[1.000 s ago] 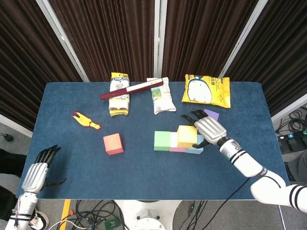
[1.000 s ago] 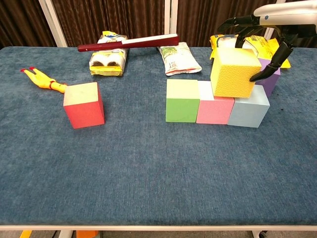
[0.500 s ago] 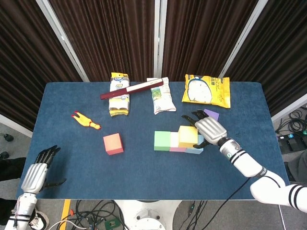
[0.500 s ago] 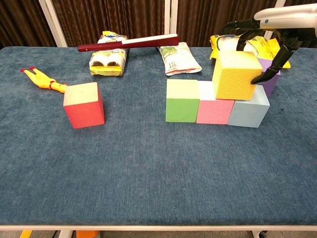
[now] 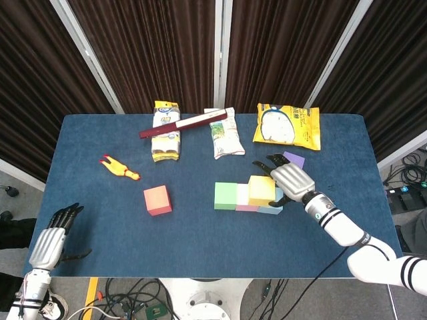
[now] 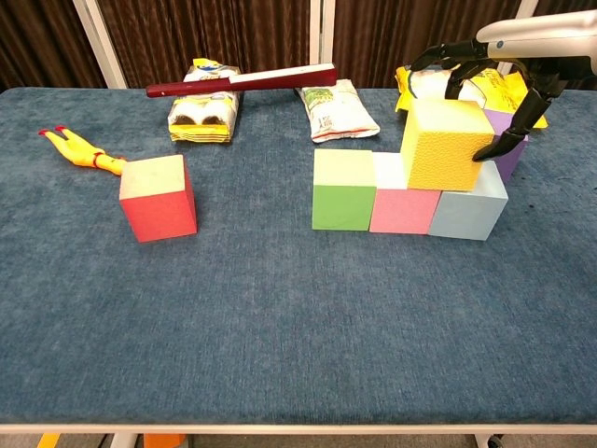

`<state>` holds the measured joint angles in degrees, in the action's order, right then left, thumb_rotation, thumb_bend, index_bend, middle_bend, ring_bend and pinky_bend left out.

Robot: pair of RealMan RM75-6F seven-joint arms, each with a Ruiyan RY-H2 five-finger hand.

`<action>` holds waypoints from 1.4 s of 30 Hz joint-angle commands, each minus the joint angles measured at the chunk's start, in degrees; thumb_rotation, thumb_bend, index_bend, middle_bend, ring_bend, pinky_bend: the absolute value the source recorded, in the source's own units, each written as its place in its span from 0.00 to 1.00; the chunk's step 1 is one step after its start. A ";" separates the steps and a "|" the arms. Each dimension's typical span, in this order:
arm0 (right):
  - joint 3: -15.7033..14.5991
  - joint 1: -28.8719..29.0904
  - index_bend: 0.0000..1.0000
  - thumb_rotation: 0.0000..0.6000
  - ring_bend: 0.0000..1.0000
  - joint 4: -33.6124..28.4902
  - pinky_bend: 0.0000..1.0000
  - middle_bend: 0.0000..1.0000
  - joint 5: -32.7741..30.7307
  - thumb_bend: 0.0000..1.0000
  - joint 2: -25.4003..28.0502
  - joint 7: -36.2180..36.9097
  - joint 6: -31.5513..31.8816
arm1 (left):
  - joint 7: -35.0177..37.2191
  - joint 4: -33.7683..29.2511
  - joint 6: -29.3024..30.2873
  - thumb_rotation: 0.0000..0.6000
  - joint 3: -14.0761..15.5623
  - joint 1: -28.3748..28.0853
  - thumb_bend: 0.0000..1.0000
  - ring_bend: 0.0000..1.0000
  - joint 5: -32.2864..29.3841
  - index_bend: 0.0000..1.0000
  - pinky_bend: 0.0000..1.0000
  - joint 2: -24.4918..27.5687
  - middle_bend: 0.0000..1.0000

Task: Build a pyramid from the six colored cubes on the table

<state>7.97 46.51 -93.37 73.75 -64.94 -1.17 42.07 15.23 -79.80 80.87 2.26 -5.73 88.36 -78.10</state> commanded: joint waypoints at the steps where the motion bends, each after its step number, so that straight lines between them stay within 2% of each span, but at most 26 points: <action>1: -0.11 0.01 0.00 1.00 0.02 -0.09 0.00 0.37 -0.04 0.05 0.13 -0.09 -0.09 | 0.05 0.02 0.03 1.00 0.01 0.03 0.00 0.00 0.01 0.09 0.04 0.00 0.03; 9: -0.40 0.26 0.00 1.00 0.00 -0.64 0.00 0.18 -0.83 0.00 0.86 -0.50 -1.03 | 0.00 0.03 0.09 1.00 0.02 0.07 0.00 0.00 0.09 0.09 0.04 -0.04 0.03; 14: -0.43 0.14 0.00 1.00 0.00 -1.18 0.00 0.14 -0.89 0.00 1.20 -0.36 -0.85 | 0.02 0.01 0.11 1.00 -0.01 0.08 0.00 0.00 0.10 0.09 0.04 -0.04 0.03; 17: -0.30 -0.22 0.00 1.00 0.00 -1.15 0.00 0.16 -0.36 0.00 1.02 0.01 0.16 | -0.07 -0.06 0.18 1.00 0.00 0.08 0.00 0.00 0.19 0.09 0.04 -0.01 0.03; 22: -0.09 -0.39 0.00 1.00 0.00 -0.69 0.00 0.25 0.44 0.00 0.37 0.65 1.09 | -0.12 -0.16 0.15 1.00 -0.01 0.09 0.00 0.00 0.17 0.09 0.04 0.01 0.03; 34: 0.86 0.36 0.00 1.00 0.00 -1.10 0.00 0.27 0.06 0.00 -0.40 2.18 0.76 | 0.12 -0.26 0.12 1.00 -0.03 0.06 0.00 0.00 0.19 0.09 0.04 0.28 0.03; 42: 1.27 0.64 0.00 1.00 0.00 -0.15 0.00 0.37 -0.46 0.00 -2.60 0.95 1.96 | 0.30 -0.08 0.18 1.00 0.04 0.11 0.00 0.00 0.29 0.09 0.04 0.25 0.03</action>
<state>9.19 47.09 -93.62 73.36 -67.42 -0.10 43.93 15.53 -79.89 81.04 2.30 -5.62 88.65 -77.86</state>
